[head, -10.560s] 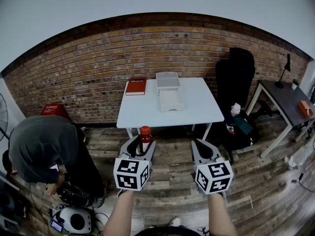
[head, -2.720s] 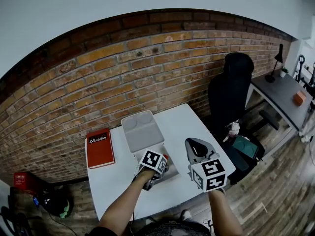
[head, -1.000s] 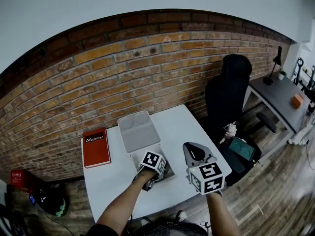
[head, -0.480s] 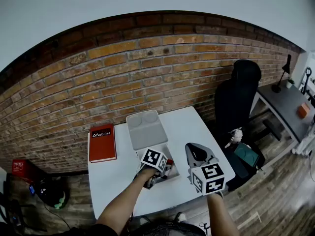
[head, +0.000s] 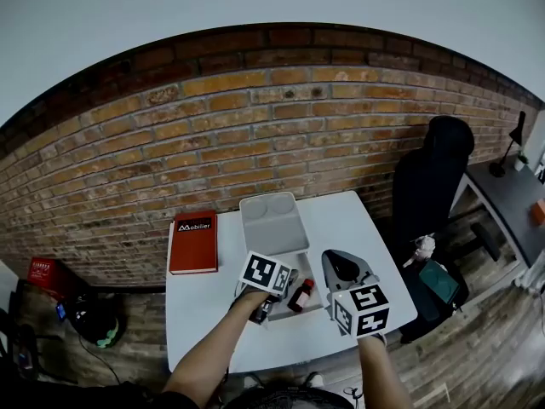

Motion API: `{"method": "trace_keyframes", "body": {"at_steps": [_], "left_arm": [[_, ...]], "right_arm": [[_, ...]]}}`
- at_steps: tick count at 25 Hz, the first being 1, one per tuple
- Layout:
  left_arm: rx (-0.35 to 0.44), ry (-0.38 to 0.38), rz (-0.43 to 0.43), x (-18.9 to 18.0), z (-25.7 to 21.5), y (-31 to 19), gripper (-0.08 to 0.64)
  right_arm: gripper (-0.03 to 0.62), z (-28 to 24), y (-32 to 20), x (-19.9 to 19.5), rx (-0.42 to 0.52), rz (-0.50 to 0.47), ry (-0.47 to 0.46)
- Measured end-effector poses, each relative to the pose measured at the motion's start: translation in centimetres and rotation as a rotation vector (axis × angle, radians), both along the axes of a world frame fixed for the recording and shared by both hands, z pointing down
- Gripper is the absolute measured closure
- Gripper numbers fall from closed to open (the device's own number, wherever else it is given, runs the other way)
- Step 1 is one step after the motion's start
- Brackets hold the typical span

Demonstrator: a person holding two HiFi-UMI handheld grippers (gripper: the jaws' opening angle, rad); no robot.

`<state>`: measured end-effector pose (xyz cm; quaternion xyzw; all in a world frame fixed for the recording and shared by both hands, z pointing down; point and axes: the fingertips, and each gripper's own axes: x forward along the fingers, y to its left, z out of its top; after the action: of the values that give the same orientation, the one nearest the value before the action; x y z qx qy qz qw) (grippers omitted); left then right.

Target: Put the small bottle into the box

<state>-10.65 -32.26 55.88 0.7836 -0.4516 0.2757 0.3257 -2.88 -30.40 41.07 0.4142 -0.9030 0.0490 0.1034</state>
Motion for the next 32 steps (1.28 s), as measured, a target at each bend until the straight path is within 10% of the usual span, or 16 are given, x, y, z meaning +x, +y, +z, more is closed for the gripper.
{"method": "trace_keyframes", "body": {"at_steps": [32], "left_arm": [[0.638,-0.082,-0.301,-12.3,-17.9,3.0,0.473]], "right_arm": [[0.571,-2.5,-1.4,-1.1,0.039,-0.02,-0.035]]}}
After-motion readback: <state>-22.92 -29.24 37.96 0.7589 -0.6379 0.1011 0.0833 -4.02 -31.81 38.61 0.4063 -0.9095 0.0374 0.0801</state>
